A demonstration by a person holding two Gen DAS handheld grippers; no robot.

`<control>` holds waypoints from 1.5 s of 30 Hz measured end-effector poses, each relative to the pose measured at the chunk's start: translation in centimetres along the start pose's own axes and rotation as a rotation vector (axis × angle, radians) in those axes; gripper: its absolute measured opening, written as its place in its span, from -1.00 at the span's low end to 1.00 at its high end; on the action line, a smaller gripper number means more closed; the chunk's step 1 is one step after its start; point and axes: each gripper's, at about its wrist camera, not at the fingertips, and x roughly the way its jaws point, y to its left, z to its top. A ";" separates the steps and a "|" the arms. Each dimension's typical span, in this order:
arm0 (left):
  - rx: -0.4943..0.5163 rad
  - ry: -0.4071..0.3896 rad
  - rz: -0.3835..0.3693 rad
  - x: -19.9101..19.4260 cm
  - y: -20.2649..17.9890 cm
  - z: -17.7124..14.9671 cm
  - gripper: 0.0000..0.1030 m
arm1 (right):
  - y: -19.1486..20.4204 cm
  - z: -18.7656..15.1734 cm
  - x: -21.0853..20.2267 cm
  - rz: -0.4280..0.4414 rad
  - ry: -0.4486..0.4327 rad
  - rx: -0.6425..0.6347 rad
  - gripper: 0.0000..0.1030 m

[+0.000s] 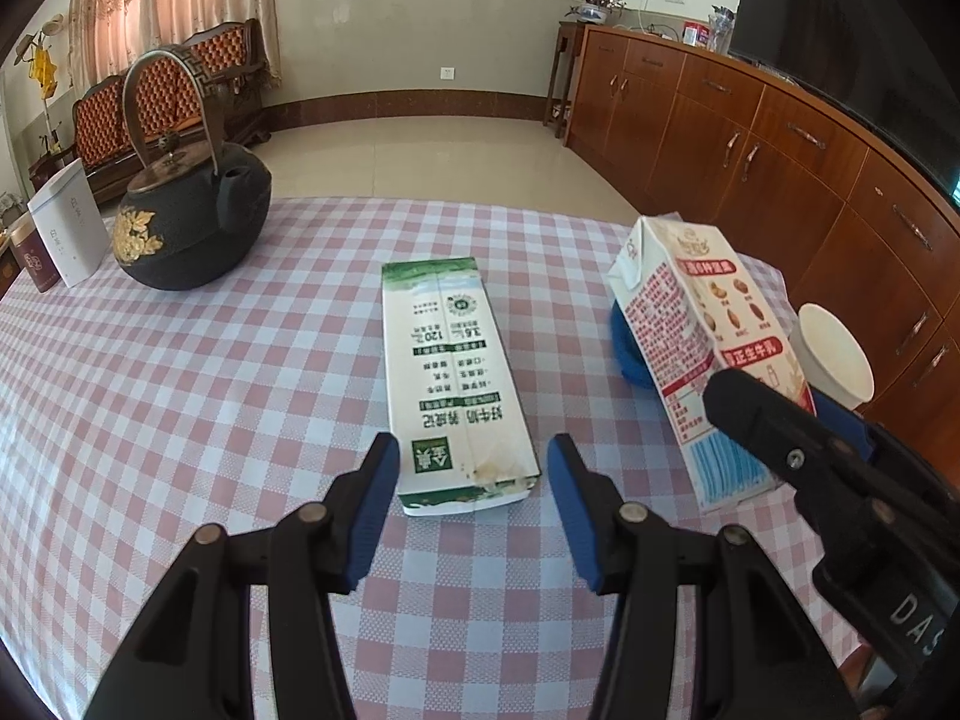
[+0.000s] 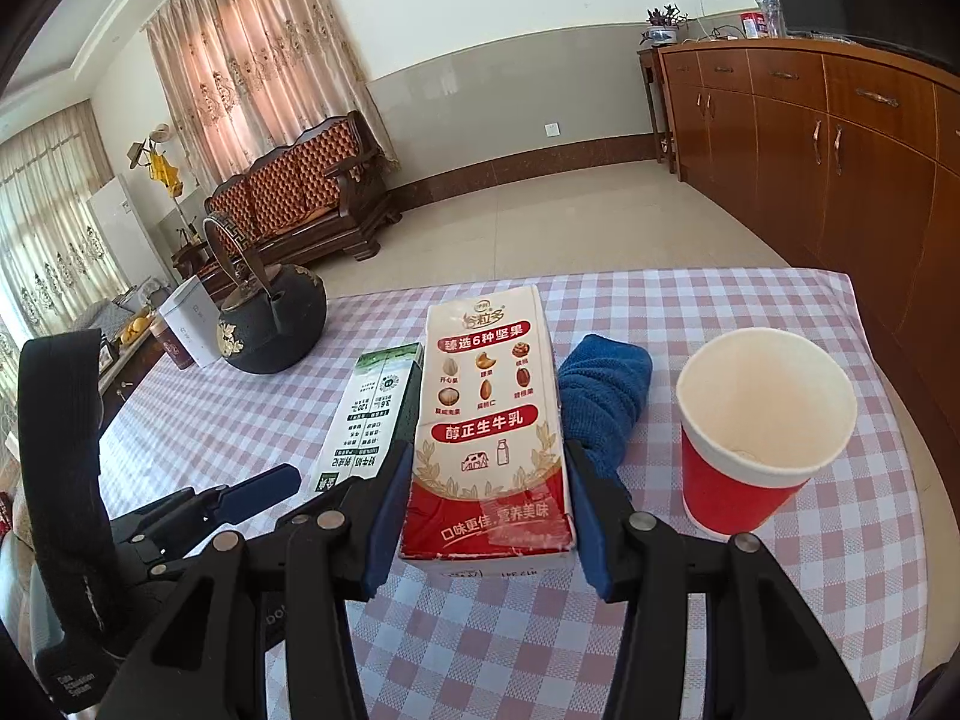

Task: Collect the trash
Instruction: 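Grasp the milk carton with the right gripper while the left approaches the green box, then grasp the green-and-white box with the left gripper while the right holds the carton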

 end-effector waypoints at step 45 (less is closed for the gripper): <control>-0.036 -0.155 0.019 -5.3 1.1 -1.4 0.05 | 1.3 -0.7 -2.0 0.003 -0.014 -0.006 0.01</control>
